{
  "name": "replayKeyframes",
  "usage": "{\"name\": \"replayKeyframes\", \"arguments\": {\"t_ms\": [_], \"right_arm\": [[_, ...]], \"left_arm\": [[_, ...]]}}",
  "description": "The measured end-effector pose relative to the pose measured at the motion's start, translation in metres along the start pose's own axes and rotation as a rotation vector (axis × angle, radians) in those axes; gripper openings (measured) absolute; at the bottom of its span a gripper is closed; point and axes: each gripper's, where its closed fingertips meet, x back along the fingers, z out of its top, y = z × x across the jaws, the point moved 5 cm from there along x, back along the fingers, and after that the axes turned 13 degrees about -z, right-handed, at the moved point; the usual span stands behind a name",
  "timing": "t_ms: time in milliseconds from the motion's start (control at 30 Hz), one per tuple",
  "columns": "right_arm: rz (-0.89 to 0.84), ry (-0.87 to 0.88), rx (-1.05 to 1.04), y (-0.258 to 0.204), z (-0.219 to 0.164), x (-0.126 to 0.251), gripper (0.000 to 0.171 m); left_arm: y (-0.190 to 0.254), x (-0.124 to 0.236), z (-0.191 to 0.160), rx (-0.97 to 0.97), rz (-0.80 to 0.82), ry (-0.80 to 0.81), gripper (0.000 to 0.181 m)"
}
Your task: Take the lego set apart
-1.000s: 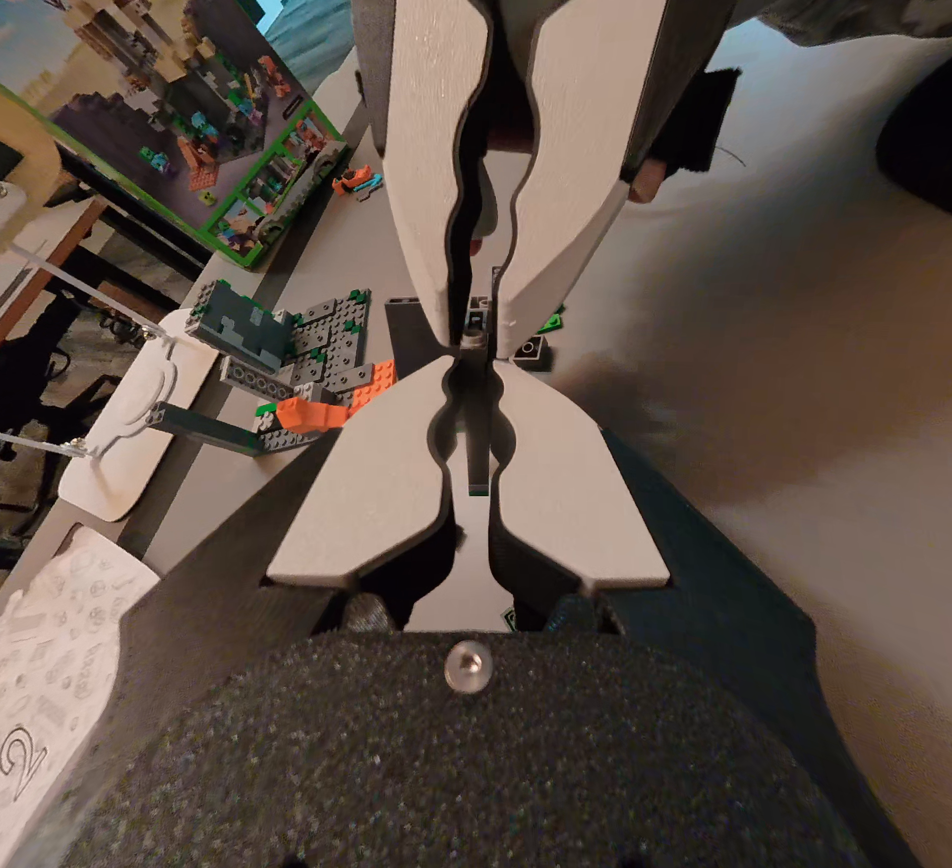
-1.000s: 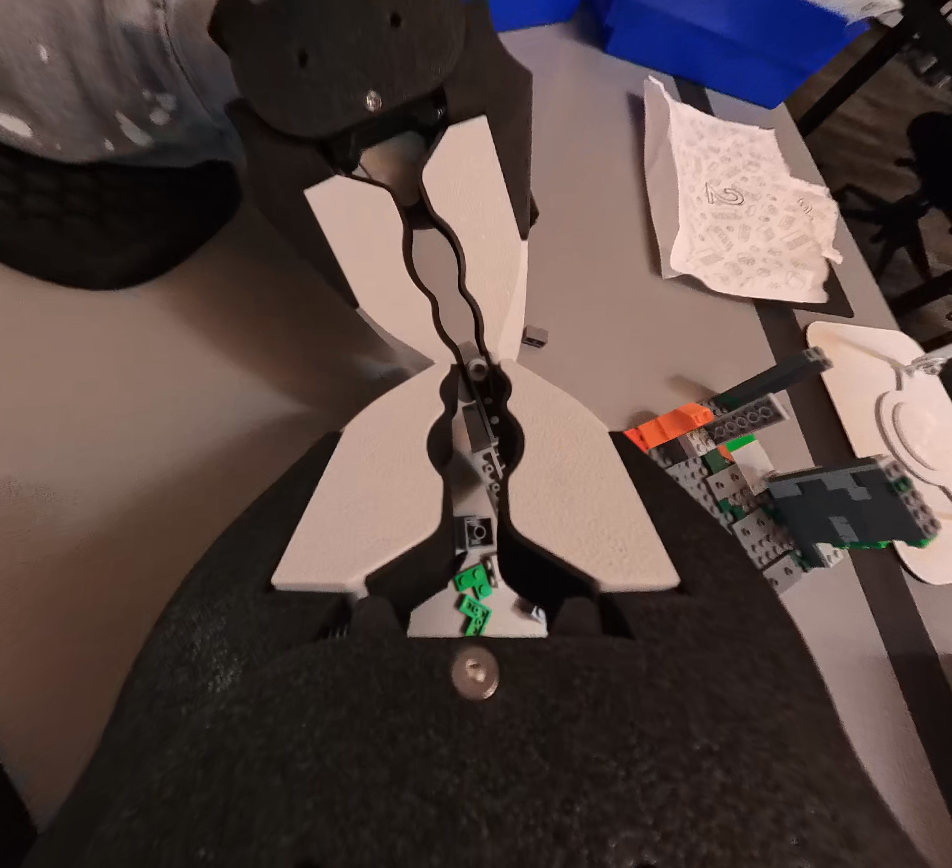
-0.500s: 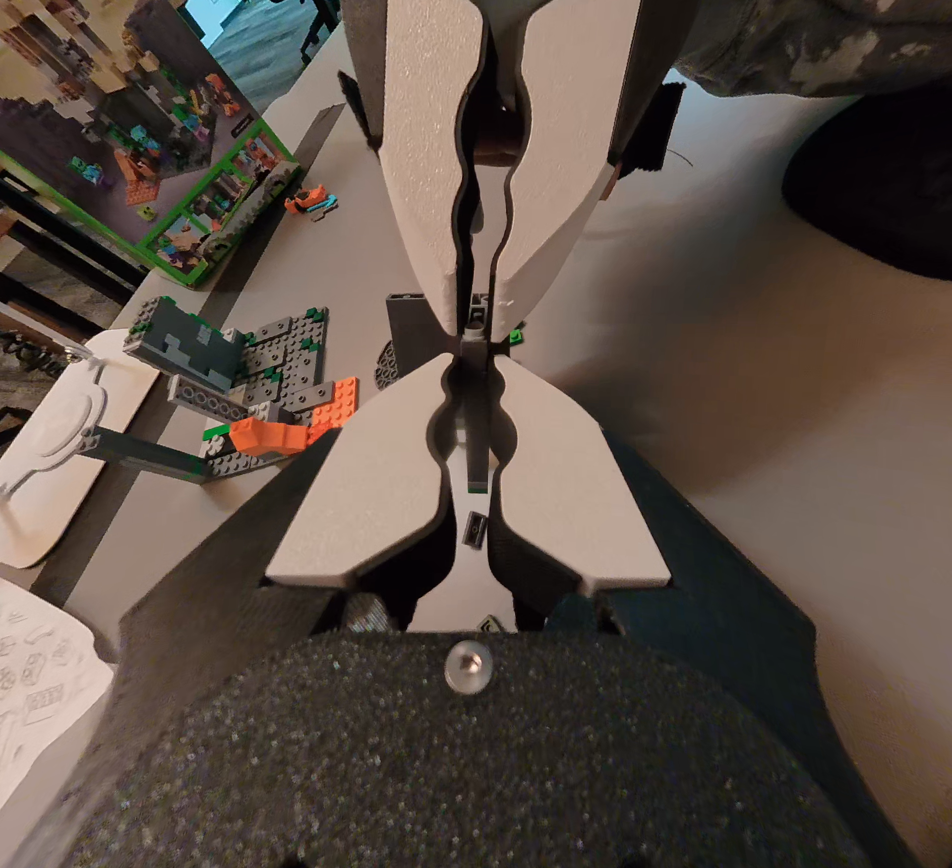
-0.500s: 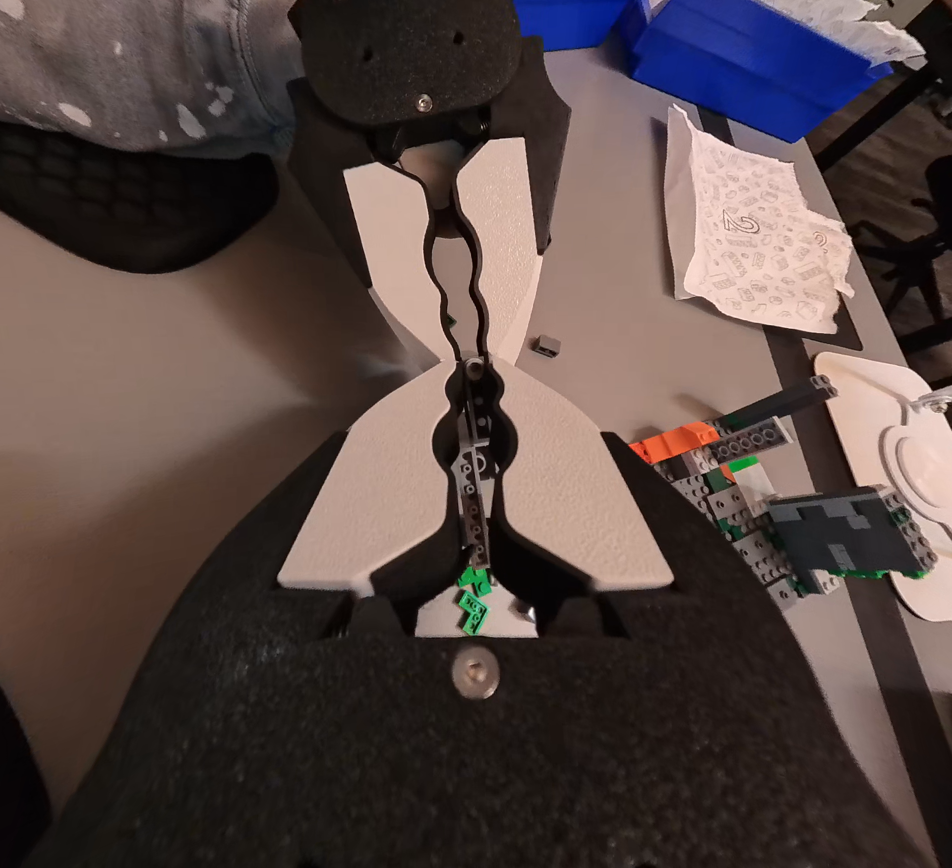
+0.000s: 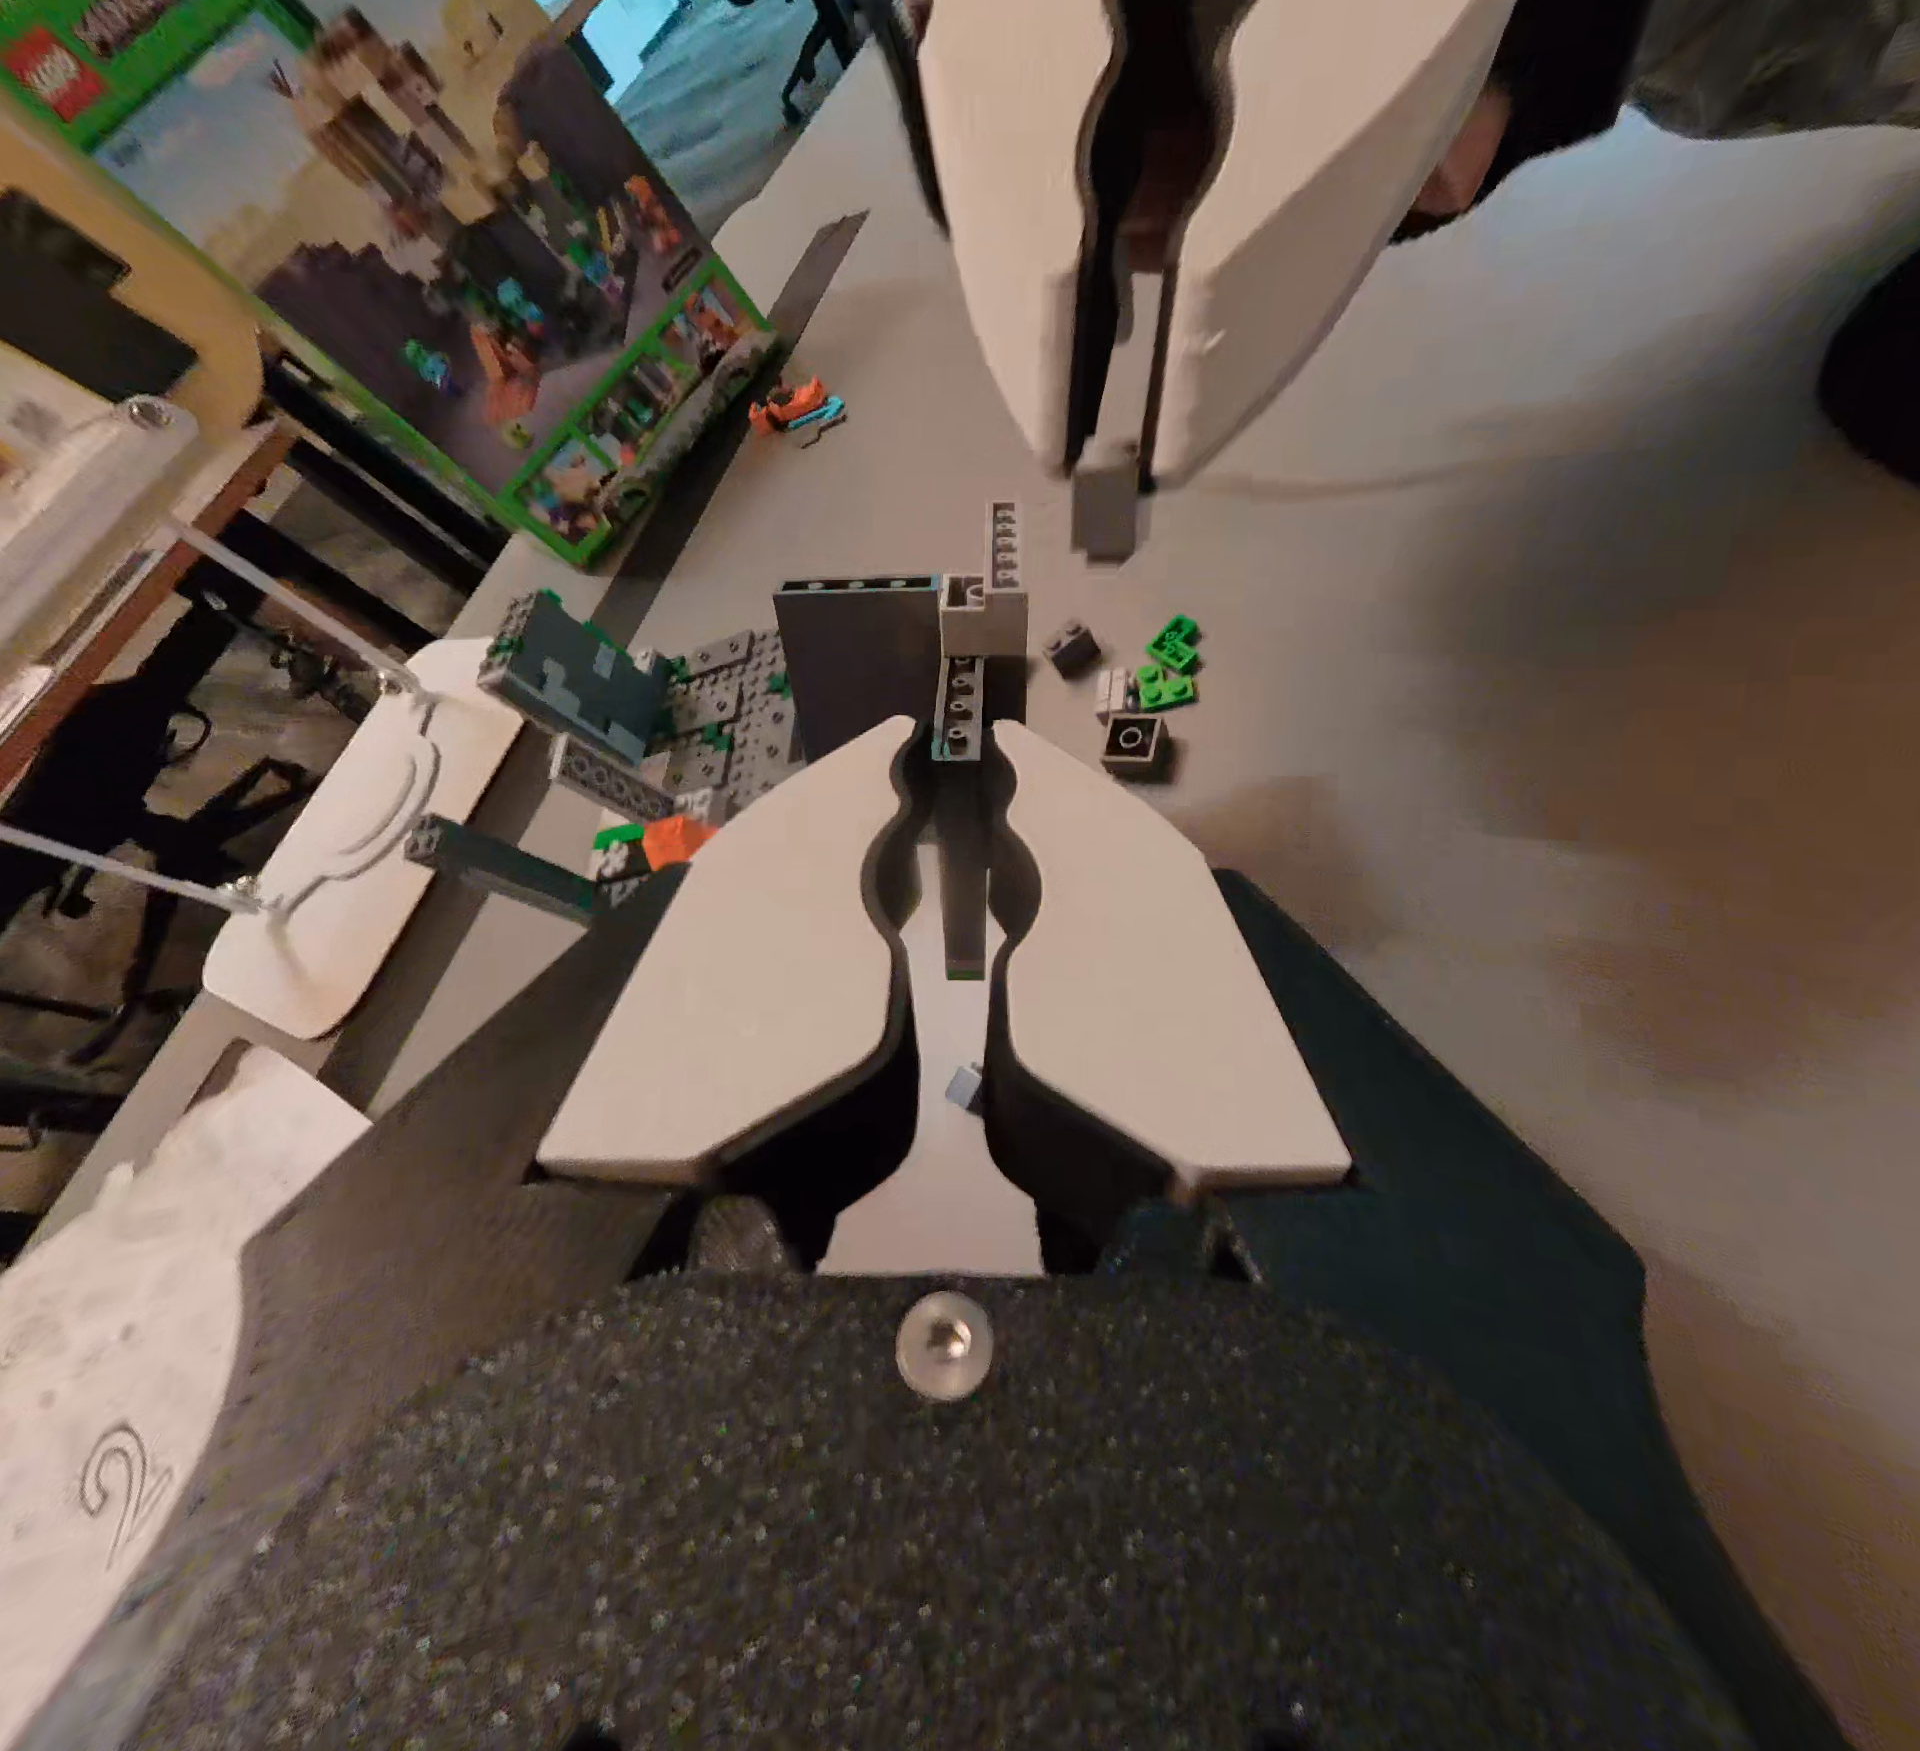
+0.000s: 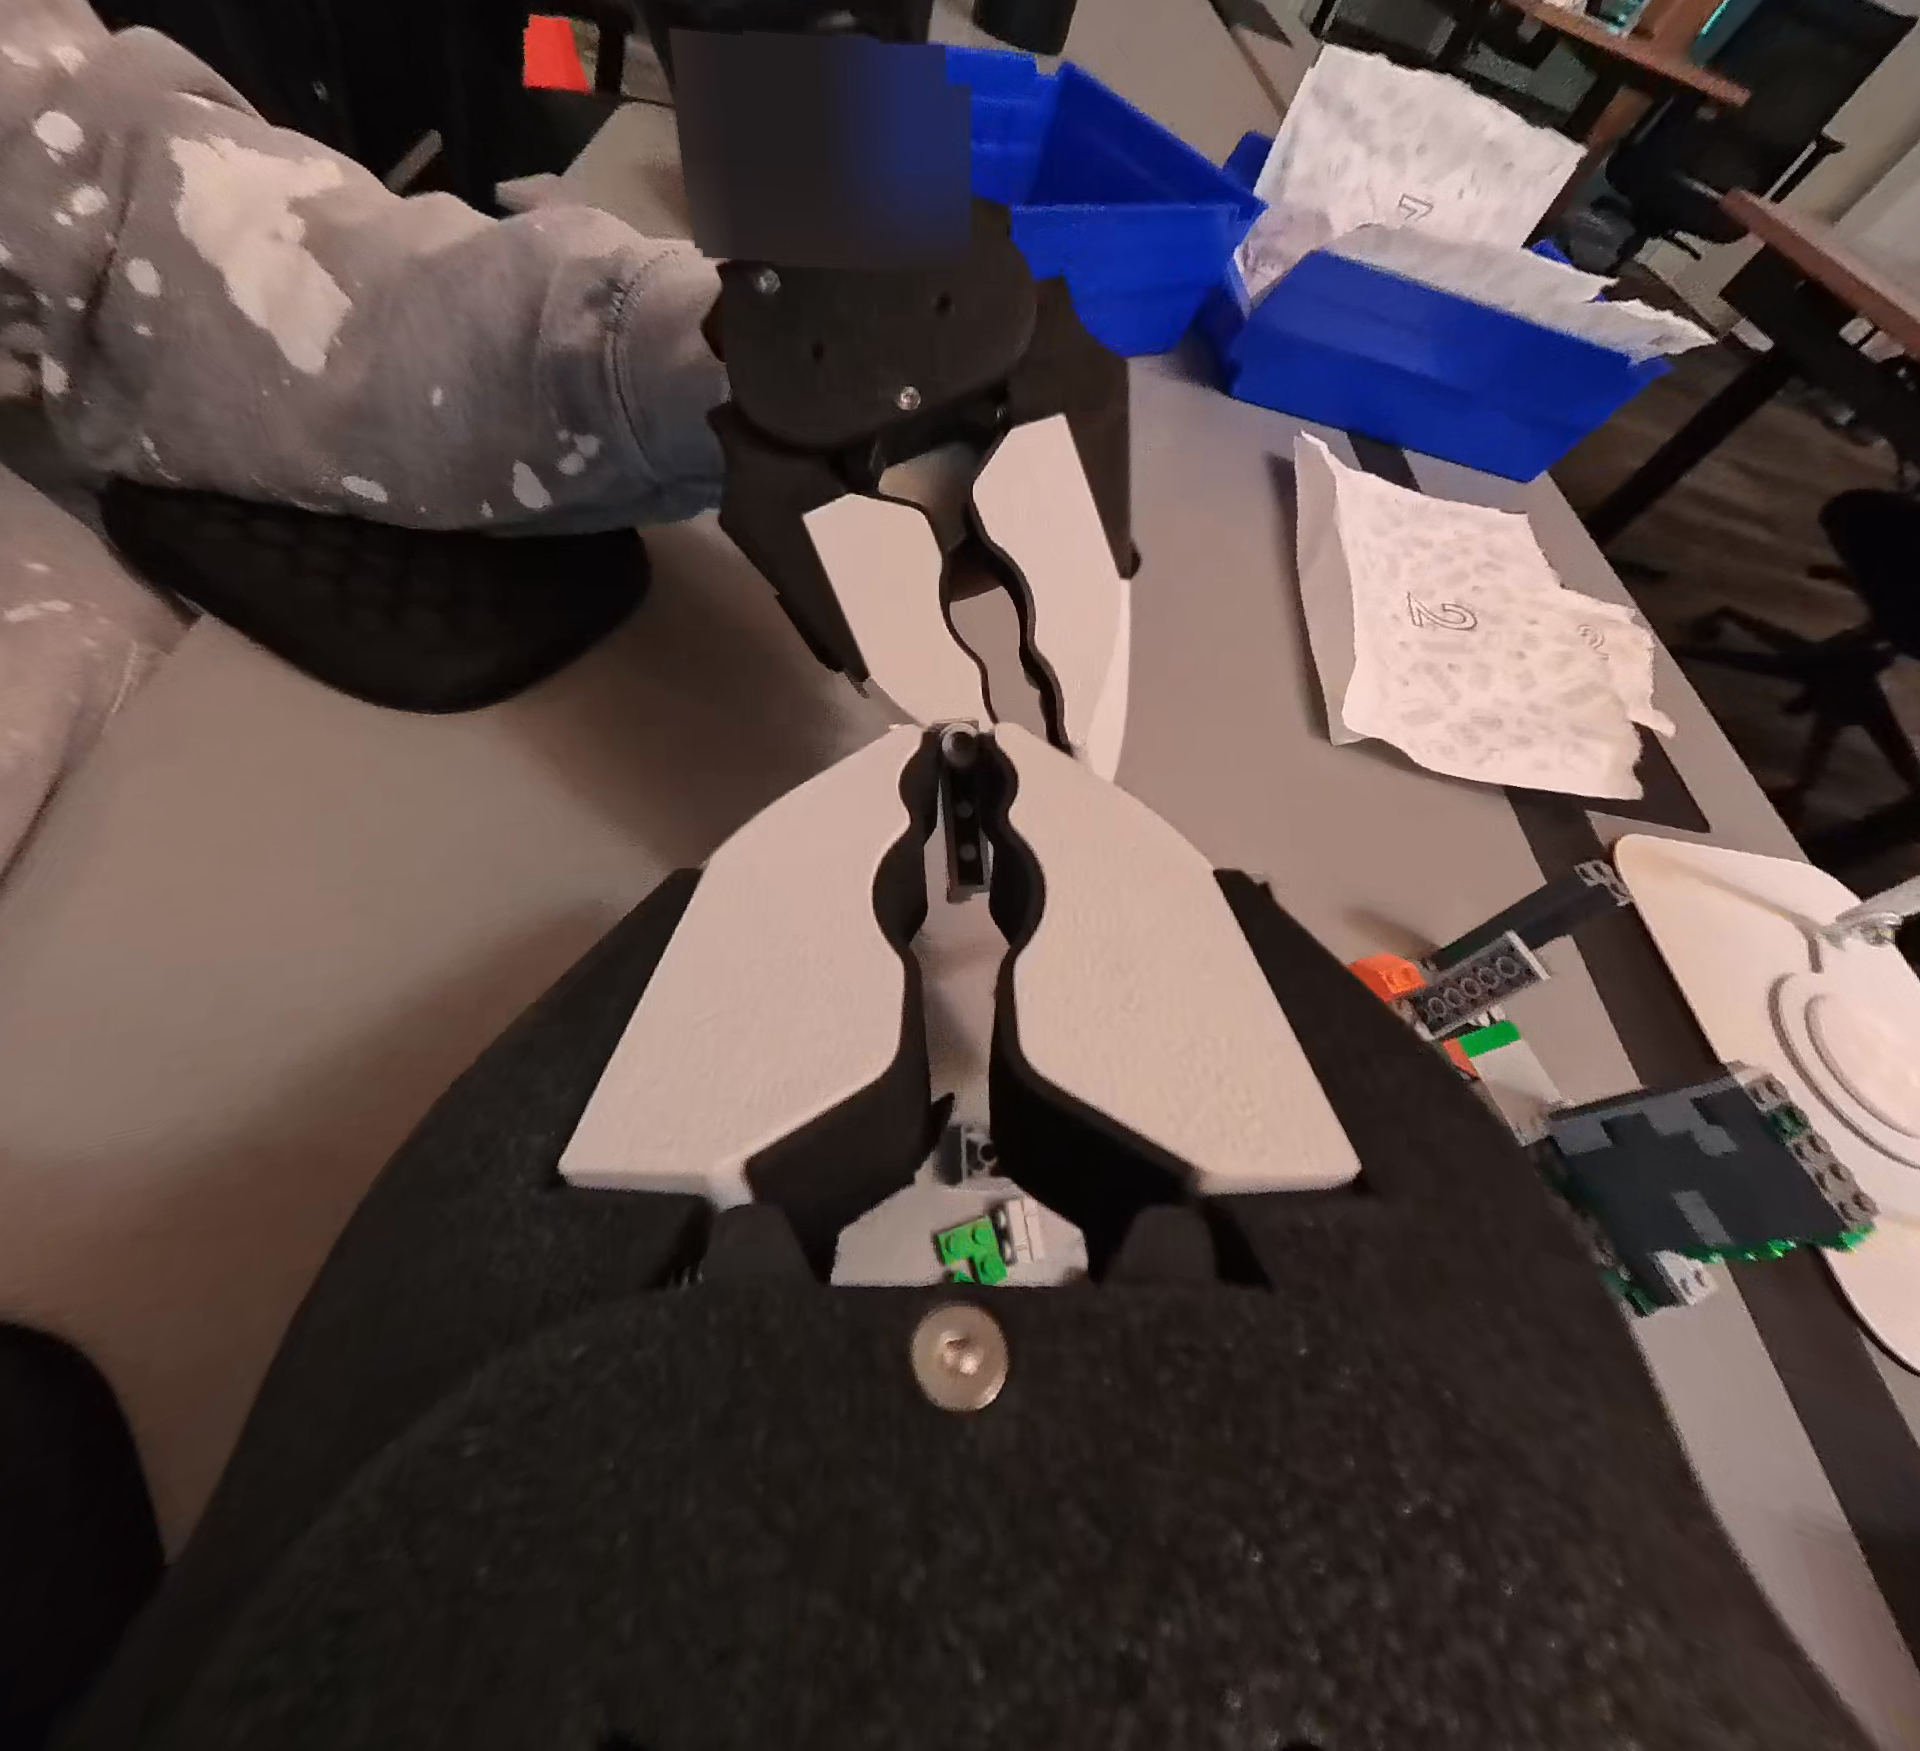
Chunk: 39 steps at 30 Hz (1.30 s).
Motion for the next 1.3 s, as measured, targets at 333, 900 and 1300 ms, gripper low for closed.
{"name": "replayKeyframes", "arguments": {"t_ms": [333,900,1300], "right_arm": [[0.076,0.104,-0.162,0.005,0.001,0.009,0.007],[0.055,0.006,-0.270,0.015,-0.026,0.001,0.007],[0.044,-0.009,-0.287,0.016,-0.033,-0.006,0.008]], "left_arm": [[-0.012,0.010,-0.017,0.174,-0.001,0.092,0.008],[-0.070,0.040,-0.099,0.666,0.160,0.252,0.008],[-0.056,0.047,-0.072,0.350,0.237,0.021,0.025]]}}
